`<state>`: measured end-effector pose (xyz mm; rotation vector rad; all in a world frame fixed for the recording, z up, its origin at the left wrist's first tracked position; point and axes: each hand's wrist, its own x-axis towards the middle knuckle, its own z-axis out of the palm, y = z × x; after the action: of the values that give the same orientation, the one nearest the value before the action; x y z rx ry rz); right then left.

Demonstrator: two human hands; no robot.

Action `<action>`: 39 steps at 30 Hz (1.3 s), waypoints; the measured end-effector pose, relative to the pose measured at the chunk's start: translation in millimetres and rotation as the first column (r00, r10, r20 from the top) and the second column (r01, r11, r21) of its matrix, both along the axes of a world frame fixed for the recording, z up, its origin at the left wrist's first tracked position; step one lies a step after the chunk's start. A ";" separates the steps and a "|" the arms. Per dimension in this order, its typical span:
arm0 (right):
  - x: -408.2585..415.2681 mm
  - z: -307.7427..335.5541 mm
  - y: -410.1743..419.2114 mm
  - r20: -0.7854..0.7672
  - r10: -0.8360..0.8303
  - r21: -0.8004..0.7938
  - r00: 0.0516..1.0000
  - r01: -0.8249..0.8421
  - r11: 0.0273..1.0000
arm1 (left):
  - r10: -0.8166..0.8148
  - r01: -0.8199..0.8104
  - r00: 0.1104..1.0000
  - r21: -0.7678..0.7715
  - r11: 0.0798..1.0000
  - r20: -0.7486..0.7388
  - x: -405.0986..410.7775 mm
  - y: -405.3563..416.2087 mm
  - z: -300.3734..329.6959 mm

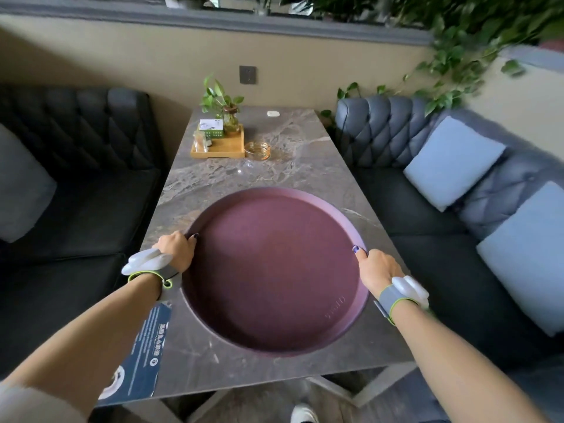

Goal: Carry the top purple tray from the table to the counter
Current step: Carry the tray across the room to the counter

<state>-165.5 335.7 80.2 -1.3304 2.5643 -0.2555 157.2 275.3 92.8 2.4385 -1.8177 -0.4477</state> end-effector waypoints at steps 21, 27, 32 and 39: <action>-90.6 48.4 322.3 -0.001 -0.472 -0.113 0.881 0.469 0.876 | -0.536 0.532 0.844 -0.089 0.842 -0.031 -165.5 171.4 46.4; -87.2 45.8 466.3 0.024 -0.650 -0.066 0.760 0.650 0.757 | -0.709 0.707 0.705 -0.066 0.704 -0.013 -207.2 277.9 40.1; -71.4 50.3 613.8 0.030 -0.801 -0.046 0.598 0.801 0.597 | -0.853 0.851 0.522 -0.055 0.522 -0.010 -256.2 383.9 42.0; -51.9 66.0 741.2 0.097 -0.931 -0.058 0.351 0.936 0.347 | -0.964 0.963 0.266 -0.040 0.267 -0.014 -323.0 484.4 54.2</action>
<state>-217.5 1076.9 146.2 0.3713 2.9667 -0.5990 -165.9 759.6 146.9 0.8716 -3.0700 -0.4622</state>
